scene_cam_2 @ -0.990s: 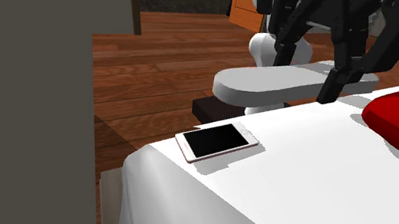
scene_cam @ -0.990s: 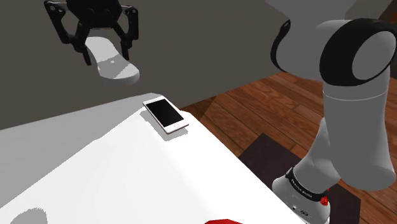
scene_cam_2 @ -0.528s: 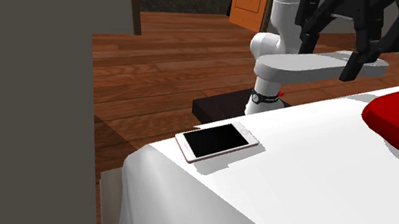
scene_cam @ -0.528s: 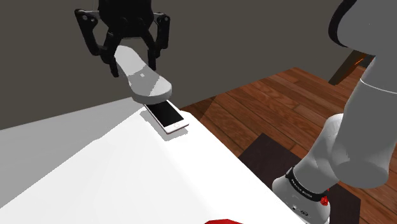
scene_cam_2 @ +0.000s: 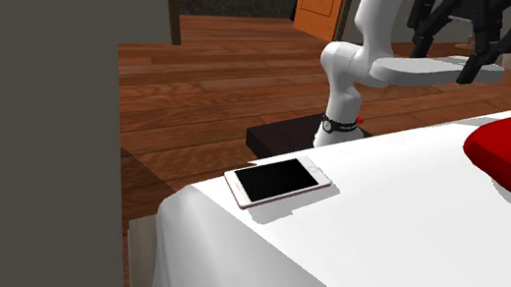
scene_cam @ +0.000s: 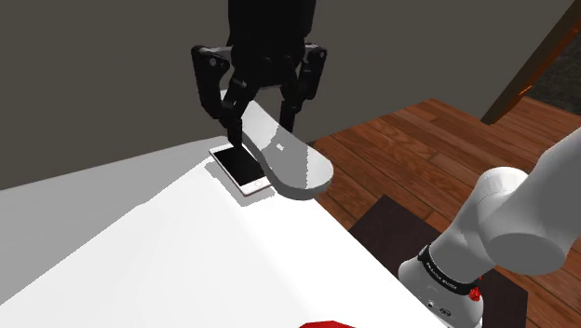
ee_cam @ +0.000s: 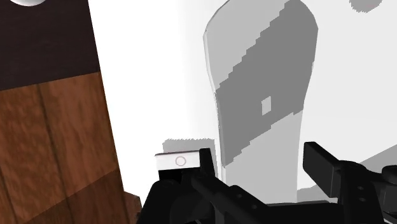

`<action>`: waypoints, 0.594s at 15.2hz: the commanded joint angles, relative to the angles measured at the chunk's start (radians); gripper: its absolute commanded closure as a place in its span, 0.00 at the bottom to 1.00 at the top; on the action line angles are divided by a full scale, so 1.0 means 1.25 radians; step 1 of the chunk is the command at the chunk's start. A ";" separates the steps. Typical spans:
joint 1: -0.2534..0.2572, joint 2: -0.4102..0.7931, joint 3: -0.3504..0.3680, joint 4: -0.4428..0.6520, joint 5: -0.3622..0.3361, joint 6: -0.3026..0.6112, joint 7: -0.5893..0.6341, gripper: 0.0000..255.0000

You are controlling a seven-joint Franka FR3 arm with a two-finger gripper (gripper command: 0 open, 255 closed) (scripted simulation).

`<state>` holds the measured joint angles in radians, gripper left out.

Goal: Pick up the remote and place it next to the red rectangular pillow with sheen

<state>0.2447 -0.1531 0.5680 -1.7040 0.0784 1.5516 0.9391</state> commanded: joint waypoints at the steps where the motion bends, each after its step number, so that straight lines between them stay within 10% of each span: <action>1: 0.005 -0.064 -0.008 -0.051 0.033 -0.003 -0.007 1.00; 9: 0.048 -0.245 -0.031 -0.215 0.115 -0.004 -0.014 1.00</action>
<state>0.3024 -0.4535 0.5282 -1.9560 0.2188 1.5357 0.9208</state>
